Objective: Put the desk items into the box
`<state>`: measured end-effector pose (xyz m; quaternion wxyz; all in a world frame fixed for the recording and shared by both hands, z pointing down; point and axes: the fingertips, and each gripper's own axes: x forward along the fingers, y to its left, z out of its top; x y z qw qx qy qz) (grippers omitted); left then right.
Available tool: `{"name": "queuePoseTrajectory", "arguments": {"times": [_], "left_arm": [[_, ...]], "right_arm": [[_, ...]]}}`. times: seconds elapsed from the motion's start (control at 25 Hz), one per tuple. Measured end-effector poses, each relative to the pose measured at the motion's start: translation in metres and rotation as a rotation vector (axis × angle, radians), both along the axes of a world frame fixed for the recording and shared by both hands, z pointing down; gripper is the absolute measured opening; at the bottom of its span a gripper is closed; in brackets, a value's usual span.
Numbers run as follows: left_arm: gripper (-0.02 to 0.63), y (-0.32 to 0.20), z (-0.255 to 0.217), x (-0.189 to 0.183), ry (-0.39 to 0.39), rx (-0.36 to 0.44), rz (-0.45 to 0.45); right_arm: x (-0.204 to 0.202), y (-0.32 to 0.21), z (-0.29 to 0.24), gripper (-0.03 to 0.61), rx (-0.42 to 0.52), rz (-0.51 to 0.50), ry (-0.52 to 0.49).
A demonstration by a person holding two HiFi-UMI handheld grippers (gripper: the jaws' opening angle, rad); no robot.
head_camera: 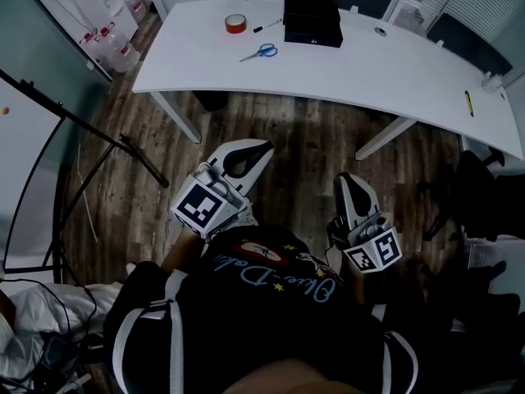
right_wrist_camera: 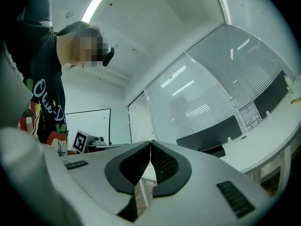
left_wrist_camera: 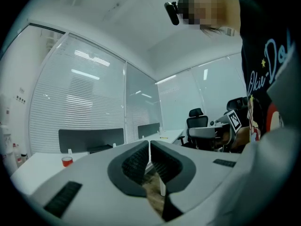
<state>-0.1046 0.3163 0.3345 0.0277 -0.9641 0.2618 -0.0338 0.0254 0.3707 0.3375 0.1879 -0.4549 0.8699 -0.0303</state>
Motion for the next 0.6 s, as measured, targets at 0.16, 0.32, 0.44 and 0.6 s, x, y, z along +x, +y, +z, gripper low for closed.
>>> {"name": "queuePoseTrajectory", "arguments": {"times": [0.16,0.32,0.44,0.6], "left_arm": [[0.008,-0.023,-0.003,-0.011,0.025,0.011,-0.022],[0.008,-0.046,-0.005,-0.026,0.049,0.015,-0.061],[0.008,-0.061,-0.003,-0.037,0.05,0.014,-0.088],[0.008,-0.077,0.002,-0.053,0.051,0.01,-0.122]], "right_arm": [[-0.012,-0.025,-0.007,0.012,0.01,-0.025,0.022],[-0.025,-0.049,-0.014,0.012,0.012,-0.055,0.048],[-0.032,-0.066,-0.015,0.012,0.006,-0.072,0.064],[-0.045,-0.086,-0.016,0.012,-0.006,-0.098,0.079]]}}
